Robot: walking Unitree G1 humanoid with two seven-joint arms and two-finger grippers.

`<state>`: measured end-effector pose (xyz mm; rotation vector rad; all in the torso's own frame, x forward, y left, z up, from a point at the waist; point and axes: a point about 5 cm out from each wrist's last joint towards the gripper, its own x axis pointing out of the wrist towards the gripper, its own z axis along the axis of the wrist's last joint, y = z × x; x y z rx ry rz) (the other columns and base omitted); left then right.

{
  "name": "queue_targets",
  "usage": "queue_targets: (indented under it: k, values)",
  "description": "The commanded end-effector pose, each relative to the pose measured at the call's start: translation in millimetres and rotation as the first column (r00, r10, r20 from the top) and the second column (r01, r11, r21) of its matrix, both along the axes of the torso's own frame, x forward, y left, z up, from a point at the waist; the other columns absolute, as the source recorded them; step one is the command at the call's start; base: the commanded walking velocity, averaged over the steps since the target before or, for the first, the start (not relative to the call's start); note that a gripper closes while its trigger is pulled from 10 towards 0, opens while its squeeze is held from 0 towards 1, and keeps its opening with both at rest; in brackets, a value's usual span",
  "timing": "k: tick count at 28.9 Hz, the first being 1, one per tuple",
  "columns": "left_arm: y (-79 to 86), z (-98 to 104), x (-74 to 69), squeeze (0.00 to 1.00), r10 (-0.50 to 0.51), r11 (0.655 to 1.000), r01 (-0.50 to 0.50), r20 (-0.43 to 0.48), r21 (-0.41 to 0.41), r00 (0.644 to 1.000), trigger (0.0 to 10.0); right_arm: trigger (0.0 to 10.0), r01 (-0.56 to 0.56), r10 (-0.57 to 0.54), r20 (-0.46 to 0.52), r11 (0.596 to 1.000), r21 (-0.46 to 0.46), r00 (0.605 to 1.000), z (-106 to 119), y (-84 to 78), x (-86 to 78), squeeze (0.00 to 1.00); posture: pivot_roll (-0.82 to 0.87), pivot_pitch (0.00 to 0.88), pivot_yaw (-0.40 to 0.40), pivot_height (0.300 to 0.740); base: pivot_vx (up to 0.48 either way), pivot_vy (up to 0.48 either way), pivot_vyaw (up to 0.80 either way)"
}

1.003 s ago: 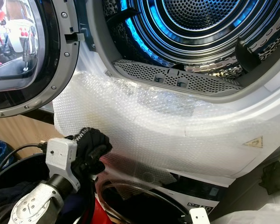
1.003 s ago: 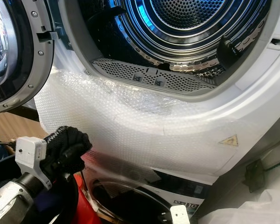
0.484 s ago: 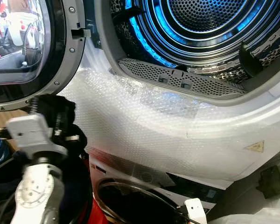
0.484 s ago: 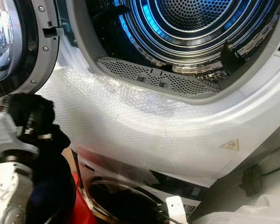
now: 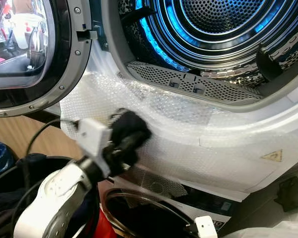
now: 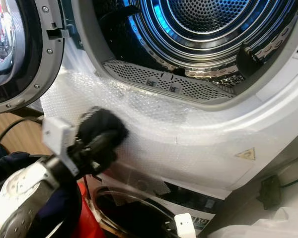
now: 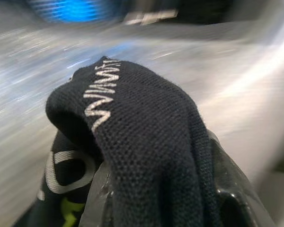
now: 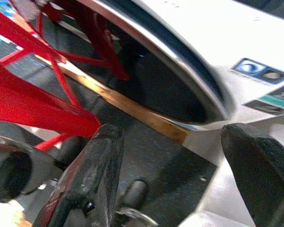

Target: Clothes washing

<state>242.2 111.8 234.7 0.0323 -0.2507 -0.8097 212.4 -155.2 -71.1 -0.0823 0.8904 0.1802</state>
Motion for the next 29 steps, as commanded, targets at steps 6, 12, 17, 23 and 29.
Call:
queue_targets:
  k: [6,12,17,23,29]
  values:
    - [-28.3,53,-3.0,0.0,-0.383,0.92,0.363,0.138,0.15,0.914,0.0,10.0,0.038,-0.037,-0.018,0.999,0.016,0.999,-4,0.9,-6.4,0.0,0.32,0.0,-0.022,0.74,0.0,0.0,0.0]
    - [-43.6,77,5.7,0.0,-0.585,0.804,0.547,0.144,0.232,0.798,0.0,10.0,0.064,-0.063,-0.02,0.997,0.032,0.998,-4,3.0,-7.5,0.0,0.29,0.0,0.01,0.74,0.0,0.0,0.0]
    - [-48.4,111,32.2,0.0,-0.598,0.794,0.53,0.229,0.297,0.768,0.0,10.0,0.089,-0.088,-0.022,0.995,0.048,0.996,-5,3.6,-8.5,0.0,0.26,0.0,0.029,0.74,0.0,0.0,0.0]
    - [-44.8,170,87.3,0.0,-0.546,0.832,0.461,0.312,0.308,0.777,0.0,10.0,0.1,-0.098,-0.047,0.993,0.062,0.994,-10,5.7,-19.2,0.0,0.22,0.0,0.047,0.74,0.0,0.0,0.0]
    - [-20.1,222,125.3,0.0,-0.131,0.99,0.098,0.429,0.099,0.894,0.0,10.0,0.139,-0.136,-0.061,0.989,0.055,0.989,-14,-1.5,-28.3,0.0,0.14,0.0,0.077,0.74,0.0,0.0,0.0]
